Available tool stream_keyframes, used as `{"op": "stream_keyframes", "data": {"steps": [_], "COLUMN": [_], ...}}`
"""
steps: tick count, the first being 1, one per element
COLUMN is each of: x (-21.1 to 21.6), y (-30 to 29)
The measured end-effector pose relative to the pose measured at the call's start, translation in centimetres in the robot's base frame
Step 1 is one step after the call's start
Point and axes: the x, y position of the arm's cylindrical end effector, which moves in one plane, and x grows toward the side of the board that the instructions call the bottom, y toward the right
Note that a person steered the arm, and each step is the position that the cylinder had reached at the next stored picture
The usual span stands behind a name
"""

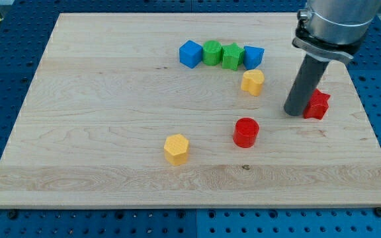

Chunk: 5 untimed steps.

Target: Move the red star towards the right center of the board

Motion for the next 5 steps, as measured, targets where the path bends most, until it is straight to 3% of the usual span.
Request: {"op": "stream_keyframes", "data": {"steps": [2,4,5], "x": [-0.2,-1.9,-1.9], "y": [-3.8,3.8,4.6]}}
